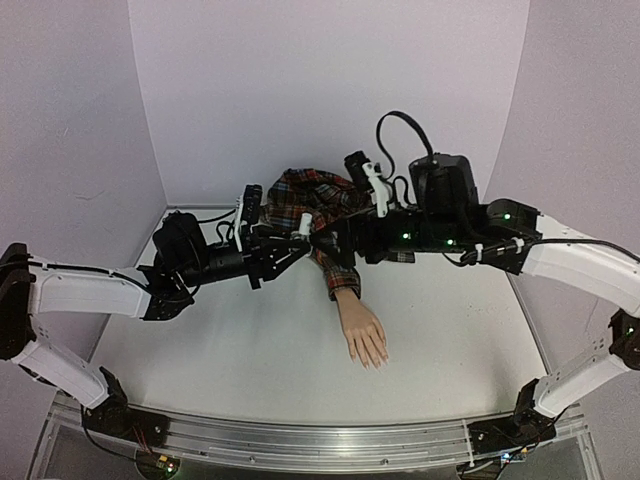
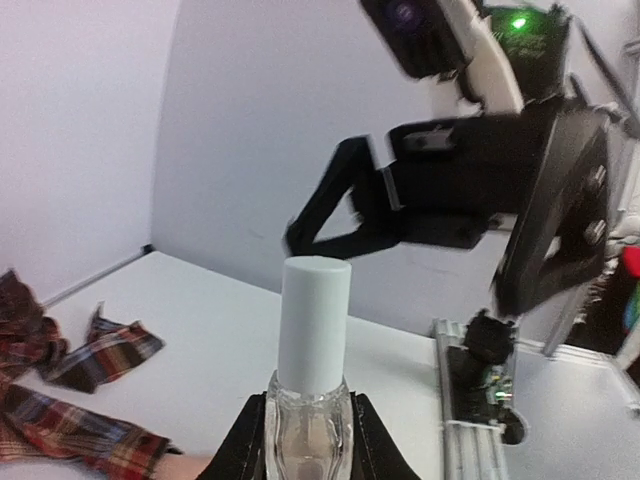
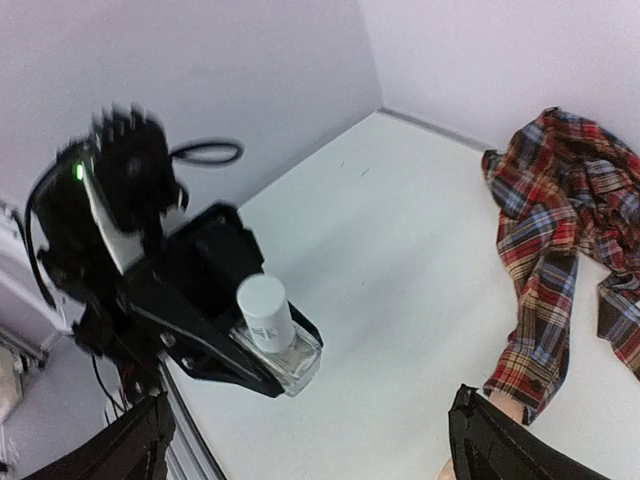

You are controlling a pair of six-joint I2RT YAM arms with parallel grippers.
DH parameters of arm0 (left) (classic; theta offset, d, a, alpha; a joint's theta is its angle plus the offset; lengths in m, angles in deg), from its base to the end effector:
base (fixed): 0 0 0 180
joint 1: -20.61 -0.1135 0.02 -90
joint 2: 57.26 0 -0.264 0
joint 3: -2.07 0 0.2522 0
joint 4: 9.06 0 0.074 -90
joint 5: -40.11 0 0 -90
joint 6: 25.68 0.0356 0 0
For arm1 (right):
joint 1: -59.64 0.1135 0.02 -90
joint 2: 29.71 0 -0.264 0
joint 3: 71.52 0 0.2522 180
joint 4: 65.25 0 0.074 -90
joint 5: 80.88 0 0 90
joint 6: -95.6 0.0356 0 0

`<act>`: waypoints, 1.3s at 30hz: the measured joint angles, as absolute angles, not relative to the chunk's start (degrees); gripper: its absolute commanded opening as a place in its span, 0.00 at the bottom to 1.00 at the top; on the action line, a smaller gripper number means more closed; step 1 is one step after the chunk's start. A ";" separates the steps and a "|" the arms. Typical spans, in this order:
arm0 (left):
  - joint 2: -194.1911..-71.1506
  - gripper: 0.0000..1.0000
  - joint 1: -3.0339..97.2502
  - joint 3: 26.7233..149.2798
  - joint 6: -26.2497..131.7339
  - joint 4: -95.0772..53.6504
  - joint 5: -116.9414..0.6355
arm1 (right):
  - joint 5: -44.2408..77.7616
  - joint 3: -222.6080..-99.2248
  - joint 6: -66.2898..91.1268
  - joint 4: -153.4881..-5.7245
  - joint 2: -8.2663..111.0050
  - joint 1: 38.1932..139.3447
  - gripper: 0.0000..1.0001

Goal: Paint the nails

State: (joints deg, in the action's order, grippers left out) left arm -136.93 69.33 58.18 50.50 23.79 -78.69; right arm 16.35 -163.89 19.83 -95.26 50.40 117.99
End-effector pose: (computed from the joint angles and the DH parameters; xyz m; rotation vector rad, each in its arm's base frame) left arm 0.1901 -0.2425 0.2894 0.8741 1.2832 -1.2341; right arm 0.1668 0.2792 0.3938 -0.8360 1.8176 0.9651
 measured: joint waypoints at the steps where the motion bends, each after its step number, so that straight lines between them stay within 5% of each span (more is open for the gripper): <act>1: -136.79 0.00 70.14 58.18 52.85 22.38 -75.07 | 15.15 -163.92 21.71 -94.78 49.67 117.86 0.97; 9: -138.63 0.00 75.87 59.30 63.76 14.65 -54.02 | 10.51 -172.56 34.44 -94.63 57.84 118.75 0.65; 15: -138.80 0.00 76.55 59.75 65.95 14.57 -47.28 | 7.11 -174.82 38.37 -98.11 63.75 119.10 0.54; 20: -138.80 0.00 76.69 59.75 66.05 14.60 -45.63 | 5.87 -176.41 39.35 -99.93 64.98 119.10 0.37; 31: -138.78 0.00 76.81 59.75 66.02 14.61 -45.34 | 5.51 -180.38 38.65 -100.30 68.57 119.10 0.30; 37: -138.45 0.00 76.82 59.73 65.78 14.54 -45.37 | 4.86 -180.41 37.74 -100.98 68.87 119.01 0.00; 39: -138.17 0.00 76.79 59.66 65.61 14.23 -45.76 | 5.06 -180.41 36.61 -100.95 68.87 118.99 0.00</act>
State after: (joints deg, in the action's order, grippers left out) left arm -138.17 76.79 59.66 65.61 14.23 -45.76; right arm 5.06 -180.41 36.61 -100.95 68.87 118.99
